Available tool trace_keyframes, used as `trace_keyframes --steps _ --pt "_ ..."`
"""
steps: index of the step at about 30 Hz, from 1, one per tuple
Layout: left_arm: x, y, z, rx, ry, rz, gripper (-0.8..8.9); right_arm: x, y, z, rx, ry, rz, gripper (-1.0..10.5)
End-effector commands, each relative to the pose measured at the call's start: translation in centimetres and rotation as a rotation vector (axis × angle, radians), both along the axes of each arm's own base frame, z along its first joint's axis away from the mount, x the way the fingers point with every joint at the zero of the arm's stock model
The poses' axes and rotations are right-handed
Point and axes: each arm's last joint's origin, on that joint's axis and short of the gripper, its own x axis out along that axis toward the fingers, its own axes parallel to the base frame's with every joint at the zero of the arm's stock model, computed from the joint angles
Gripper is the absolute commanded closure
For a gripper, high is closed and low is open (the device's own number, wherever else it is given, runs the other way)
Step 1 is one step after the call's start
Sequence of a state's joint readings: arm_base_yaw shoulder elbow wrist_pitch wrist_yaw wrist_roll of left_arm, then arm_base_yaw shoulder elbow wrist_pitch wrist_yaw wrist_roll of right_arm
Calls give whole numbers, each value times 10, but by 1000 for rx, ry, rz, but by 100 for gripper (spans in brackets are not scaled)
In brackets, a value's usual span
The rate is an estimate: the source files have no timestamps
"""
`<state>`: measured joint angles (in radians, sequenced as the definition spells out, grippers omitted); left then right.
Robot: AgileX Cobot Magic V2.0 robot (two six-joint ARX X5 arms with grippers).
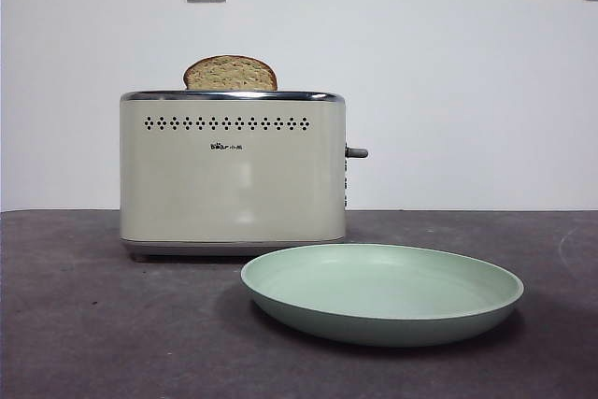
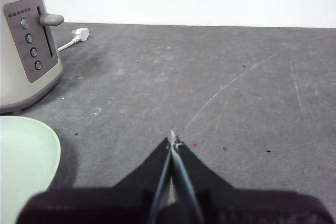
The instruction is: Take the bread from the toaster,put the bread on the plate,put the plate on the table
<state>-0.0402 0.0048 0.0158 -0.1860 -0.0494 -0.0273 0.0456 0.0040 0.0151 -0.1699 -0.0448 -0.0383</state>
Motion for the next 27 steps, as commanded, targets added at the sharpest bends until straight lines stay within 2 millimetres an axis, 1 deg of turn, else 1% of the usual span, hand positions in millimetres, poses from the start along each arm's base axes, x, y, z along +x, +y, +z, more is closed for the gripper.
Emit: trace_keyframes --steps 1,3,6,8,10,11,13,15,18,21,25,27 --pt "1 0 -3 -7 -2 1 817 0 0 -4 -2 16 7 946" --pt "1 0 -3 -17 -3 -3 817 0 0 -3 20 11 6 946" --pt "1 -1 0 -71 -36 -20 817 0 0 -3 133 16 -13 946" --pt "2 -1 3 -111 -63 -22 818 1 0 0 250 2 -28 946" --pt "2 -2 7 -181 -98 -63 818 1 0 3 392 -20 -41 946" --pt "2 -3 11 -220 -123 -94 819 1 0 7 464 -44 -41 946" --pt "0 -5 21 -284 -175 -156 819 0 1 18 545 -90 3 959" --pt "-3 -6 35 -329 -199 -185 819 -3 2 34 566 -124 27 959" --pt "-11 -6 61 -336 -206 -192 819 -7 2 64 565 -135 31 959" --pt "-18 -5 94 -333 -202 -193 819 -7 2 102 514 -122 50 959" --pt "-18 -5 139 -305 -167 -193 819 2 5 155 421 -86 140 959" --pt "-15 -7 160 -272 -170 -256 819 10 7 179 384 -45 183 958"
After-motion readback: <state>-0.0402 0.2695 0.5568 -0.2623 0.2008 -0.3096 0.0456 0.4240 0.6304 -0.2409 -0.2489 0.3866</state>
